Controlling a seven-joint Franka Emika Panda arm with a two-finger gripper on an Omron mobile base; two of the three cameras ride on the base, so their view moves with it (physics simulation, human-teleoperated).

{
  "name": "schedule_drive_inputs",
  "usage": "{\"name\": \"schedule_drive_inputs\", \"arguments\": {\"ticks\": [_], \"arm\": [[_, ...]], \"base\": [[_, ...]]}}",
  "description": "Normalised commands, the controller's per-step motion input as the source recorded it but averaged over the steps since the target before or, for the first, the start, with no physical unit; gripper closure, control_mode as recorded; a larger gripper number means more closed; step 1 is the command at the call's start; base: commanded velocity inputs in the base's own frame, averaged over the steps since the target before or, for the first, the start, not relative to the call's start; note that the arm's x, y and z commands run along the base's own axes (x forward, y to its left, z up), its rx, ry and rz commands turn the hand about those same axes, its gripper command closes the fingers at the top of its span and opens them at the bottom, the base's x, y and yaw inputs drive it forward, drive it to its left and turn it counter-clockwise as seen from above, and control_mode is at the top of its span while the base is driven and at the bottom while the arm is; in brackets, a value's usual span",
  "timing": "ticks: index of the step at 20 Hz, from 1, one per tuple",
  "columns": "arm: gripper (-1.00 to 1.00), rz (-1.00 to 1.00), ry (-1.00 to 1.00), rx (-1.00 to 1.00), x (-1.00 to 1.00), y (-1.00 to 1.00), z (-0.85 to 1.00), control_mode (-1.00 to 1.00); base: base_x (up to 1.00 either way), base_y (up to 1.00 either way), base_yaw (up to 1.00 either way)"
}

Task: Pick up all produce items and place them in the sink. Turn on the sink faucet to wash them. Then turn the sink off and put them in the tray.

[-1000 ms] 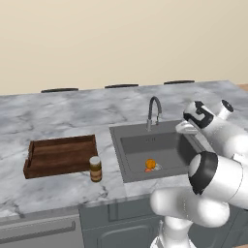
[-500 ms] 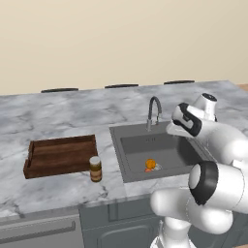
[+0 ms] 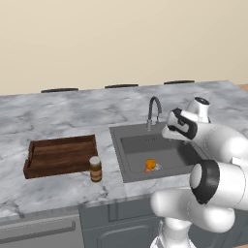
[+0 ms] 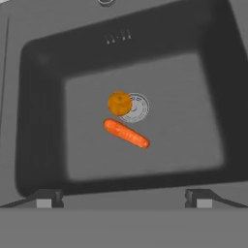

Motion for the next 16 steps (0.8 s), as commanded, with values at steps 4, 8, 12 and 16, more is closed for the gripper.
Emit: {"name": "schedule_drive_inputs", "arguments": {"ticks": [4,8,12,16], "arm": [[-1.00,0.00,0.00,-0.03,0.00,0.35,-0.23,-1.00],[-1.00,0.00,-0.01,-0.02,0.00,0.29,-0.22,-1.00],[-1.00,-0.02,-0.02,-0.02,0.00,0.30,-0.19,-1.00],[-1.00,-0.02,0.00,-0.03,0.00,0.35,-0.19,-1.00]], "base": [[0.00,0.00,0.00],[0.00,0.00,0.00],[0.00,0.00,0.00],[0.00,0.00,0.00]]}}
